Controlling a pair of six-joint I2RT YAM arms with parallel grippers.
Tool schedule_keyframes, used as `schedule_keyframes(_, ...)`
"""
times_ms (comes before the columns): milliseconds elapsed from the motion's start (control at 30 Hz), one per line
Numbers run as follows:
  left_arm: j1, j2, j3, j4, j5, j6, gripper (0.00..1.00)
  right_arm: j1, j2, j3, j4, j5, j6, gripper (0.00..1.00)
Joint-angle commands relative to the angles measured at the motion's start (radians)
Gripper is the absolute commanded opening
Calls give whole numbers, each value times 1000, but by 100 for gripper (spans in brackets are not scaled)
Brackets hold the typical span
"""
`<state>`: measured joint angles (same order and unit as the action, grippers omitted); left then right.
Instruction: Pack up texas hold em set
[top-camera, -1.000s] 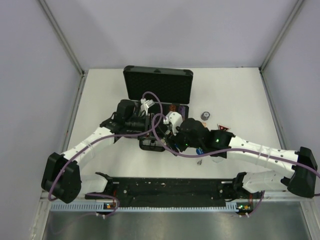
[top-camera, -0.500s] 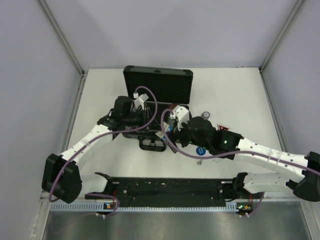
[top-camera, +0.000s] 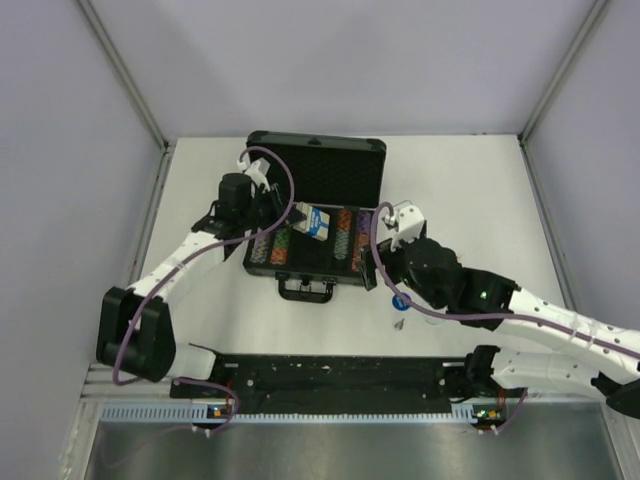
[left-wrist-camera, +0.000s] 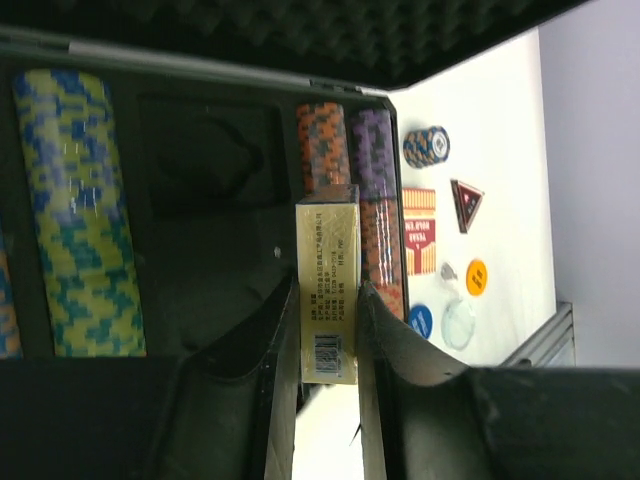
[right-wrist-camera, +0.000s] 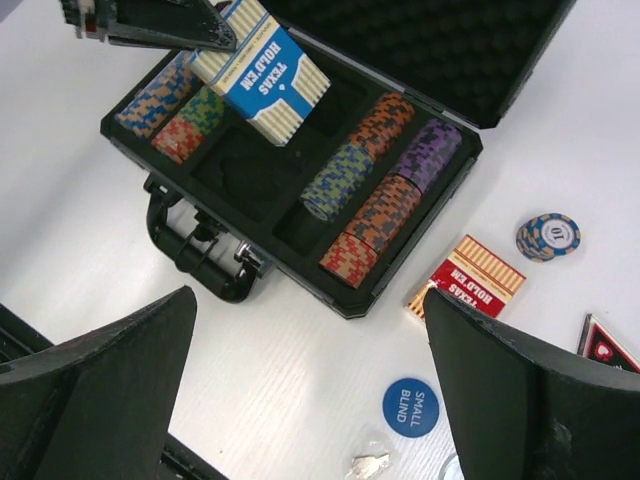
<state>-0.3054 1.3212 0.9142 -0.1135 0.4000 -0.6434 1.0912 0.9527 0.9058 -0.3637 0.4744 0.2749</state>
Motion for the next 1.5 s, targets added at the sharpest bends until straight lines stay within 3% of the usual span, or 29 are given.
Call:
schedule_keyframes(0, 5, 137, 135, 178, 48, 51, 0, -22, -80, -5, -24, 81, 58, 95)
schedule_keyframes(267, 6, 291, 255, 178, 62, 105, 0, -42, -134, 16, -80, 141, 46, 95)
schedule_keyframes(833, 12, 437, 261, 178, 89, 42, 1, -65, -173, -2, -113, 156, 32, 95)
schedule_keyframes(1133, 19, 440, 304, 28, -4, 68, 63, -74, -173, -10, -113, 139, 56, 95)
schedule_keyframes(1233, 12, 437, 356, -43, -38, 99, 72, -79, -169, -5, -115, 116, 78, 95)
schedule_keyframes(1333, 9, 424, 379, -86, -78, 117, 88, -79, -161, -7, -113, 118, 78, 95)
schedule_keyframes(1467, 5, 406, 399, -129, -127, 126, 93, -79, -172, -13, -113, 130, 73, 95)
